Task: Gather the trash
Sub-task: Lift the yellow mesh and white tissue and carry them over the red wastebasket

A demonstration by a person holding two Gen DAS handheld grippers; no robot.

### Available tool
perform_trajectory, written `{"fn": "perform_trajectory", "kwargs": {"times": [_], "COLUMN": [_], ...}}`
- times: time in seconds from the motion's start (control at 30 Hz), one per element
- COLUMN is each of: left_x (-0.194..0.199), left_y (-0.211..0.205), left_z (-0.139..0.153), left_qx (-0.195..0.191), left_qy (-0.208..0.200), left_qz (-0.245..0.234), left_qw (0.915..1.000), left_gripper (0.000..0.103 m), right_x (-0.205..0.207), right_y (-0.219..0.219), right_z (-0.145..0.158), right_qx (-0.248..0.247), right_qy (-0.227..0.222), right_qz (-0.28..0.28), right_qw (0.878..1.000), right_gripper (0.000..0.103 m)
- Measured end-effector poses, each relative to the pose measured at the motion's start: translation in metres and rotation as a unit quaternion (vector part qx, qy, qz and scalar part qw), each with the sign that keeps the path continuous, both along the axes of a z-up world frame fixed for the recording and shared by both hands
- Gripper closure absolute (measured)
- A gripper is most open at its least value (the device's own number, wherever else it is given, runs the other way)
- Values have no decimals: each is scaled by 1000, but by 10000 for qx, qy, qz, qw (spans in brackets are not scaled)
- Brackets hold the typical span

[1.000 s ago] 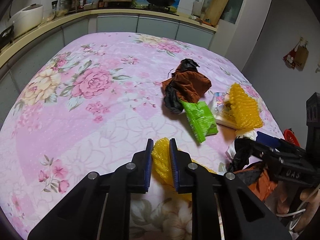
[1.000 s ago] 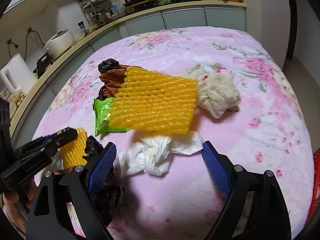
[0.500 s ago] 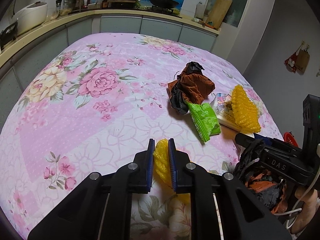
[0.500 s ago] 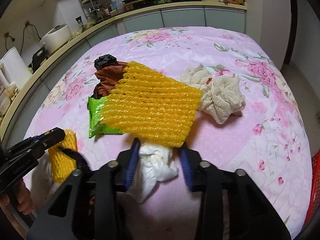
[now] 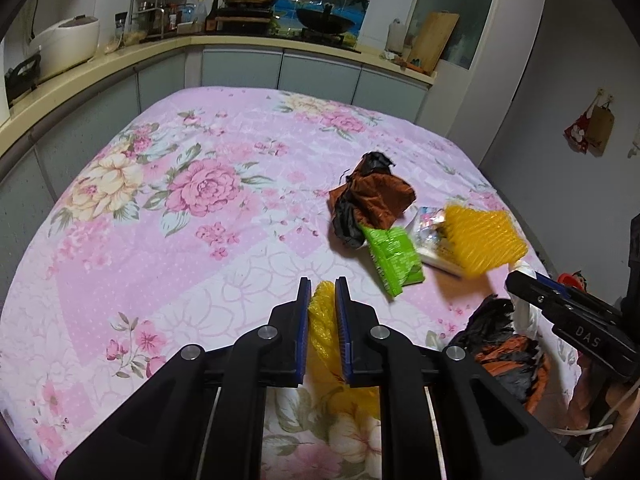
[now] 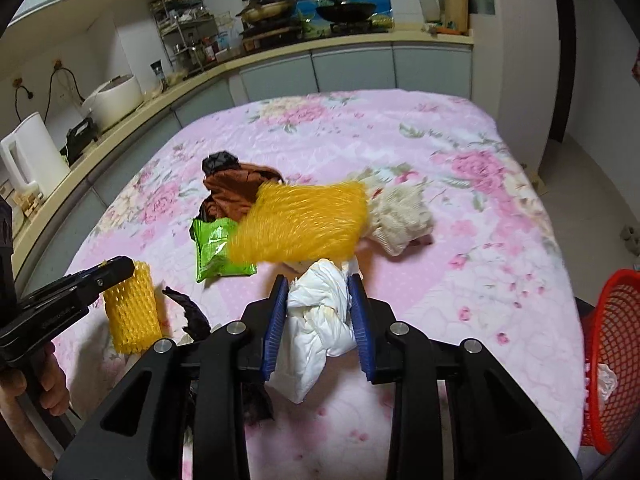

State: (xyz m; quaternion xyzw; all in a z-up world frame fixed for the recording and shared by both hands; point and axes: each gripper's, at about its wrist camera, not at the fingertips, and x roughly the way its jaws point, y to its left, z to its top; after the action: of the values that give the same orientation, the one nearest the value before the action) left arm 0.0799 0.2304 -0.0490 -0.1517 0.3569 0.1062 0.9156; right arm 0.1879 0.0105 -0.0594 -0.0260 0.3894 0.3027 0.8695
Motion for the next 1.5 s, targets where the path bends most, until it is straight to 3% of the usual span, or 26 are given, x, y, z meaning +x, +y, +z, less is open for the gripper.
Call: {"fn": "perform_trajectory", "kwargs": {"times": [0.67, 1.5], "left_x": [-3, 17], "left_y": [-54, -144], "left_z": [63, 110], "left_qx": [829, 1179], "left_qy": [-756, -1340], "left_qz": [-307, -1165], "left_qw": [9932, 9770], "left_gripper": [91, 91], "right_x": [-25, -42], "right_y": [-38, -114], "right_z": [49, 90], "right_qx": [410, 759], "right_qy": [-768, -1340], "right_qz": [-316, -1053], "right_qw": [9957, 9824], "right_gripper": [72, 72]}}
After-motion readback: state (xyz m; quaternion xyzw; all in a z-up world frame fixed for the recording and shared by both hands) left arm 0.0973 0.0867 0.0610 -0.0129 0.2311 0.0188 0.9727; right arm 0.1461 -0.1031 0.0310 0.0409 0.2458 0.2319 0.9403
